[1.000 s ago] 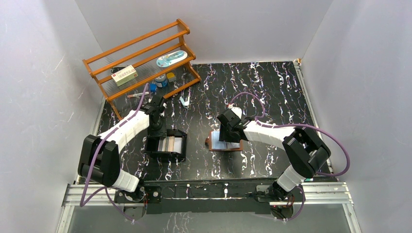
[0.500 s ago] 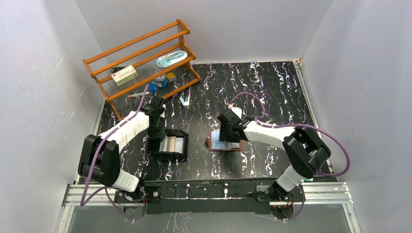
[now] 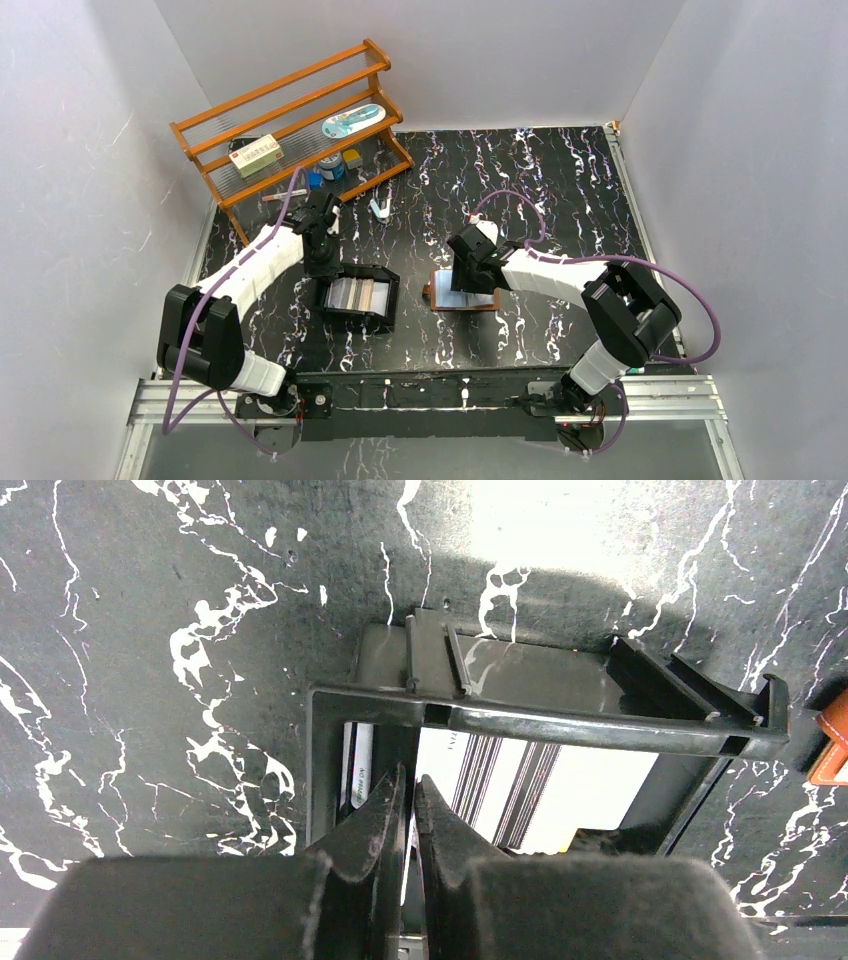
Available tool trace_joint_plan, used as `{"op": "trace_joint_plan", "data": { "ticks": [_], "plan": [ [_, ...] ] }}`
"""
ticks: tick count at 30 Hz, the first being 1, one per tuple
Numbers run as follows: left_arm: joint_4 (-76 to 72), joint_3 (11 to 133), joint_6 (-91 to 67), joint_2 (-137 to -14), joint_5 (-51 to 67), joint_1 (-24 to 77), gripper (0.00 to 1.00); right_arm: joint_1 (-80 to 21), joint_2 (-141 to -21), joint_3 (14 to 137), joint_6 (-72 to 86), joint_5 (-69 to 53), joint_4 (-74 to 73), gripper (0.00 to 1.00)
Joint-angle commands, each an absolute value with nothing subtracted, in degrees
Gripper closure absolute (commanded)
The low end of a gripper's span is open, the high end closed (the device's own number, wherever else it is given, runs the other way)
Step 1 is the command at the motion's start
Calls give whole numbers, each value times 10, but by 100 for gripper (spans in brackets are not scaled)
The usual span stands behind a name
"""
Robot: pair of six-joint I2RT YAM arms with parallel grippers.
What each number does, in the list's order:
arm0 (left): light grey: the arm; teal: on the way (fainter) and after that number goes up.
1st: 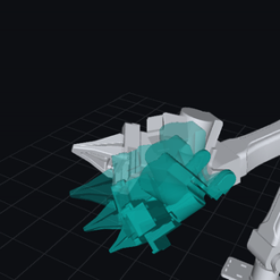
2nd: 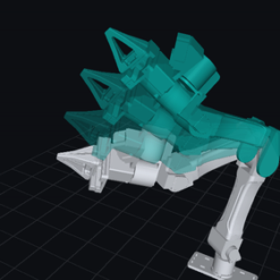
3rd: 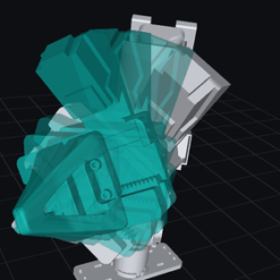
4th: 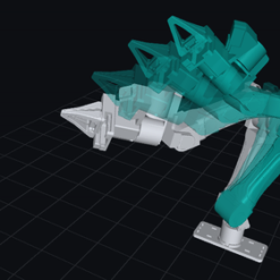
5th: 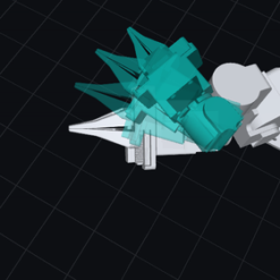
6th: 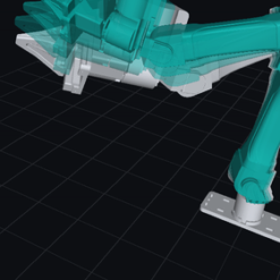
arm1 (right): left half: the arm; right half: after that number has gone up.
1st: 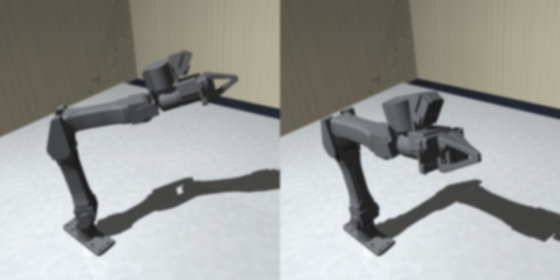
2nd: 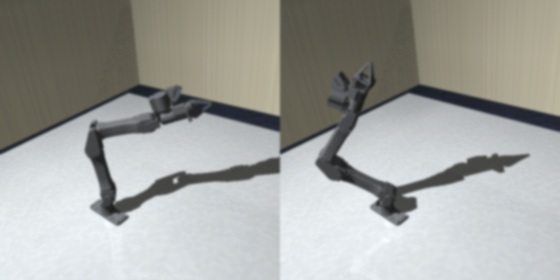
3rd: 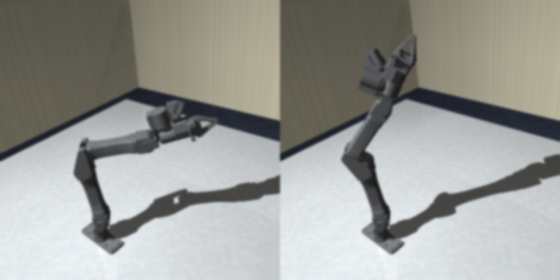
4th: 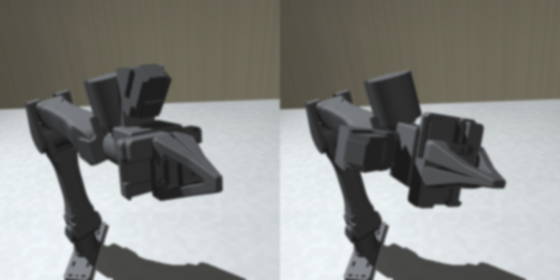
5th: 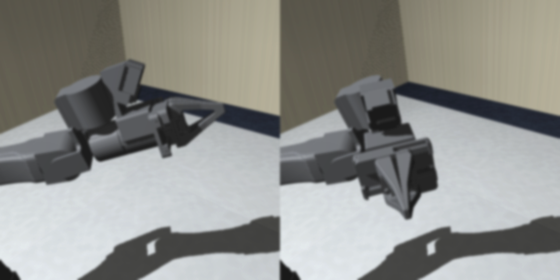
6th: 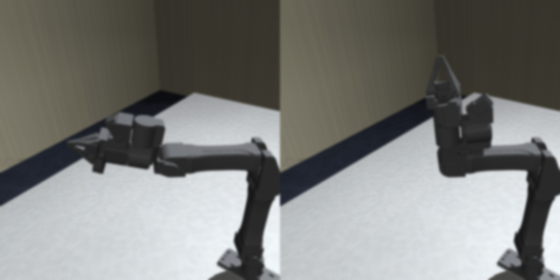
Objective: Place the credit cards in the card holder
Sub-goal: Pick up the credit card from the storage box.
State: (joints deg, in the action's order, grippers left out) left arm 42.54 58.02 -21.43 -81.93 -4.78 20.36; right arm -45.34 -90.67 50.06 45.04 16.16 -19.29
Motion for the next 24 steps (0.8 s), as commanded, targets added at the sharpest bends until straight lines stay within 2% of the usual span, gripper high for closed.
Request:
{"op": "trace_joint_plan", "data": {
  "ticks": [1,6,11,14,18,24],
  "plan": [
    [444,602,-214,-799,-30,204,96,-449,-917,484,448,165,-217,46],
    [446,603,-211,-803,-36,204,91,-450,-920,489,448,165,-218,46],
    [445,602,-210,-809,-25,204,96,-450,-919,490,446,166,-219,46],
    [441,600,-211,-806,-14,205,92,-449,-919,489,446,166,-218,46],
    [434,594,-212,-809,4,204,96,-450,-919,489,446,166,-217,46],
    [428,589,-214,-808,8,204,91,-450,-917,489,446,168,-219,46]
  ]
}}
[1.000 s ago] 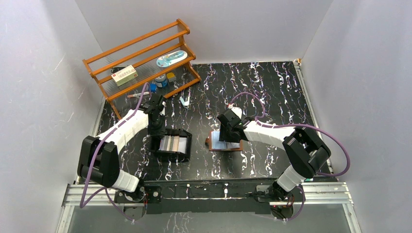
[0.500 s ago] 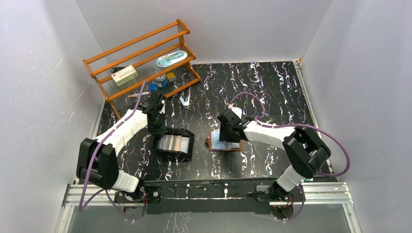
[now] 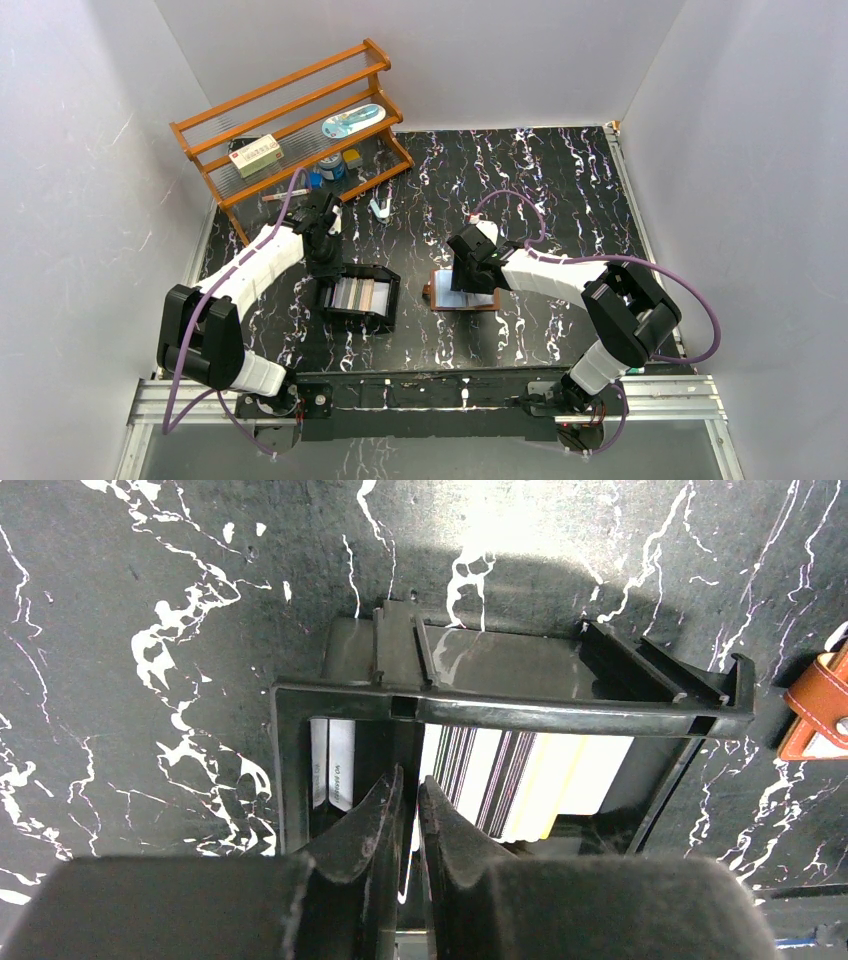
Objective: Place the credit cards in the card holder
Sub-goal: Pick up the credit card from the storage box.
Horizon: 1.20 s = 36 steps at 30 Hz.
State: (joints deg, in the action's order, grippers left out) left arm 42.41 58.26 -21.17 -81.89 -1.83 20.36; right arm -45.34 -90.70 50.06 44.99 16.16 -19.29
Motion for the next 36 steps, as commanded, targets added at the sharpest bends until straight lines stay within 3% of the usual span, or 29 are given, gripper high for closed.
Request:
{"op": "trace_joint_plan", "data": {
  "ticks": [1,3,7,11,15,20,25,32,36],
  "plan": [
    [428,589,-214,-808,7,204,89,-450,-917,489,446,168,-219,46],
    [427,588,-215,-808,7,205,87,-450,-916,489,446,169,-219,46],
    [427,587,-217,-809,10,204,98,-450,-916,492,447,169,-220,46],
    [426,590,-217,-808,13,204,92,-450,-914,494,447,171,-221,46],
    [425,590,-219,-807,18,204,98,-450,-914,492,448,171,-222,46],
    [424,588,-220,-805,17,204,92,-450,-912,490,448,171,-222,46],
    [425,590,-219,-803,19,204,94,-450,-912,490,449,171,-222,46],
    [425,593,-218,-803,20,204,89,-450,-913,491,448,171,-221,46],
    [422,592,-219,-802,25,204,95,-450,-914,491,448,171,-221,46]
  ]
}}
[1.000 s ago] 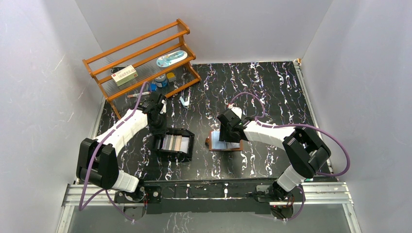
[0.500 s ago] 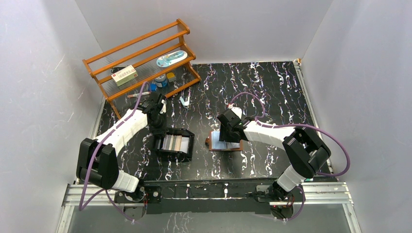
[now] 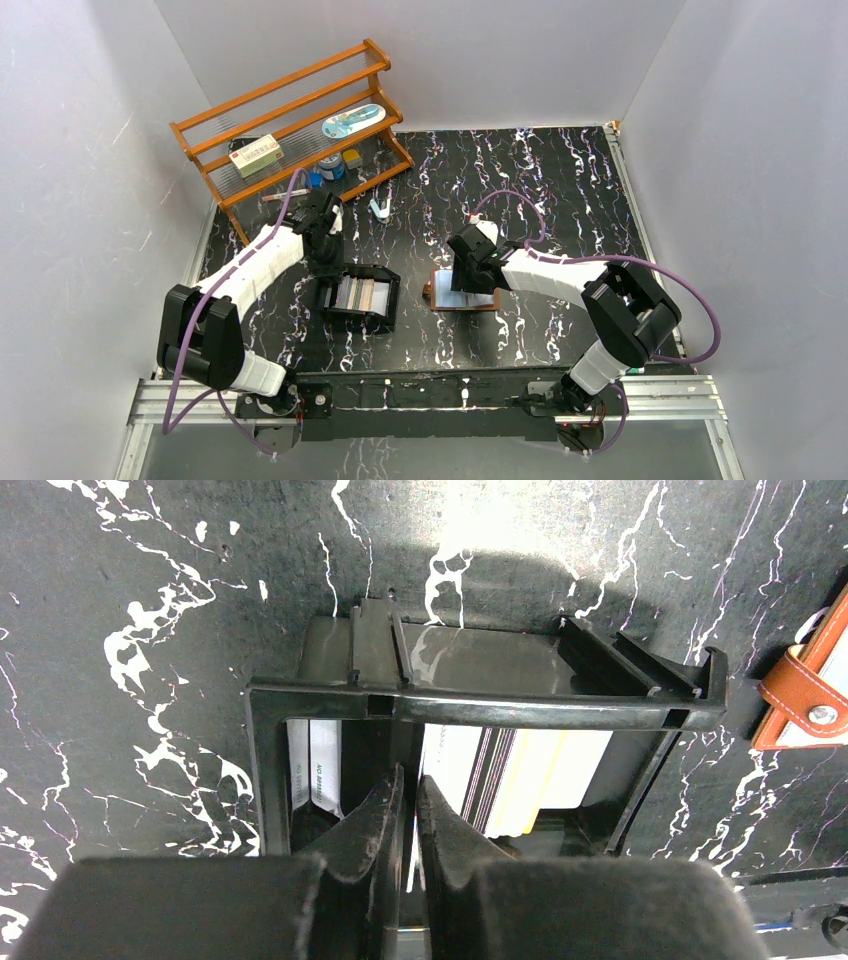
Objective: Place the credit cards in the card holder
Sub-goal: Pick up the credit card from the storage box.
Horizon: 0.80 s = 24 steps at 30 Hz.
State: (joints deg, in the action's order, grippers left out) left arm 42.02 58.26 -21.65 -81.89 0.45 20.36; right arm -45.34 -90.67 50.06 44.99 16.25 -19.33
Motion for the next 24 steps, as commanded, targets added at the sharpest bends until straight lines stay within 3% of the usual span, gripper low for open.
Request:
{"op": "trace_joint_plan", "data": {
  "ticks": [1,6,12,24],
  "plan": [
    [421,592,-218,-802,26,204,96,-450,-914,491,448,171,-220,46],
    [421,591,-216,-808,32,204,98,-450,-916,492,448,171,-219,46],
    [420,592,-216,-808,30,204,91,-450,-917,491,449,171,-219,46],
    [419,593,-213,-809,39,204,92,-450,-918,493,448,170,-218,47]
  ]
}}
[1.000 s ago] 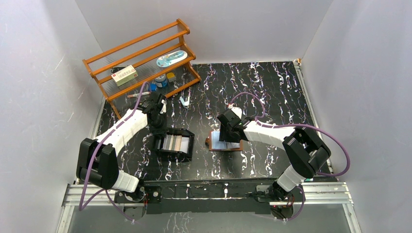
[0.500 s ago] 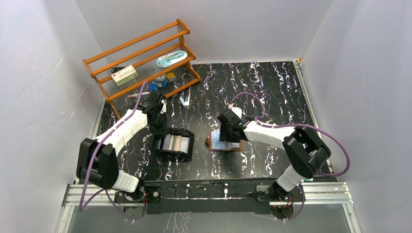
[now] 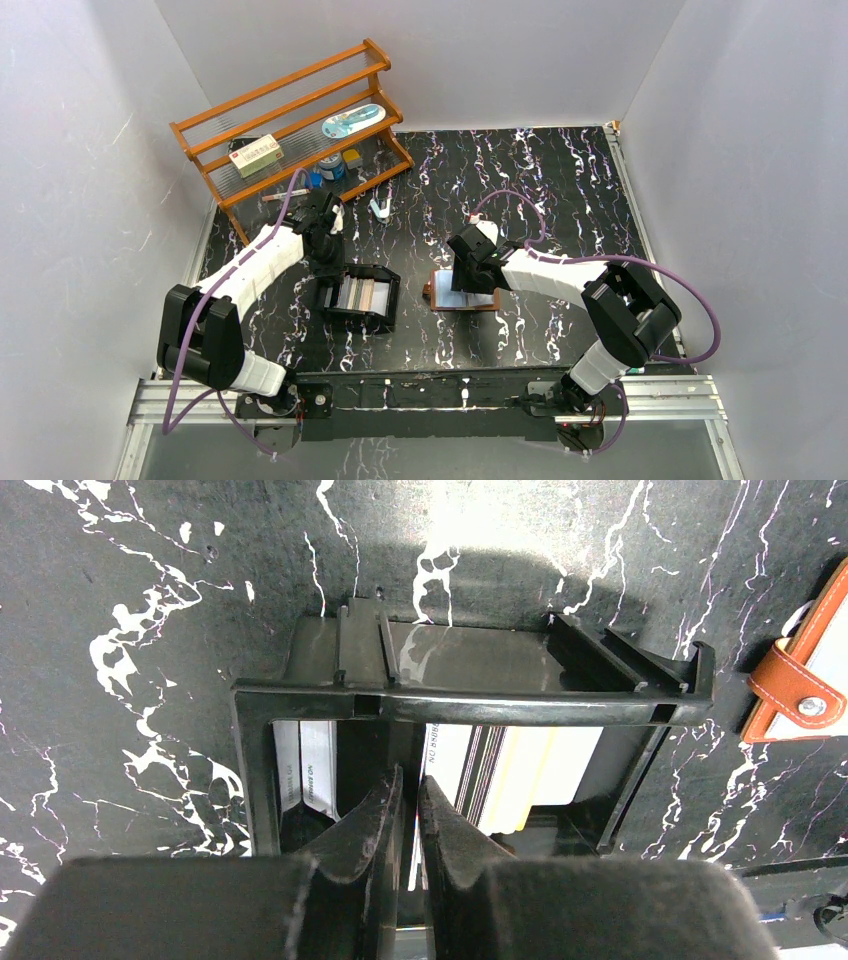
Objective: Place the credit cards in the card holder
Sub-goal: Pick up the credit card from the storage box.
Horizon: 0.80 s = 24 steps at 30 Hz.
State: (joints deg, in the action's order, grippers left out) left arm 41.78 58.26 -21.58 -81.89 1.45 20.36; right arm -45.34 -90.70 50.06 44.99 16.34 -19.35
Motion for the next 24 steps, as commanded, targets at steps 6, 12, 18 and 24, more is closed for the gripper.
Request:
{"op": "trace_joint_plan", "data": {
  "ticks": [6,12,18,24],
  "plan": [
    [417,592,-213,-810,41,204,90,-450,-919,493,448,170,-219,47],
    [416,595,-212,-816,46,205,97,-450,-918,496,447,169,-221,47],
    [445,623,-215,-817,9,205,100,-451,-913,506,447,160,-228,47],
    [497,679,-208,-814,-39,204,100,-451,-887,510,446,126,-225,46]
  ]
}}
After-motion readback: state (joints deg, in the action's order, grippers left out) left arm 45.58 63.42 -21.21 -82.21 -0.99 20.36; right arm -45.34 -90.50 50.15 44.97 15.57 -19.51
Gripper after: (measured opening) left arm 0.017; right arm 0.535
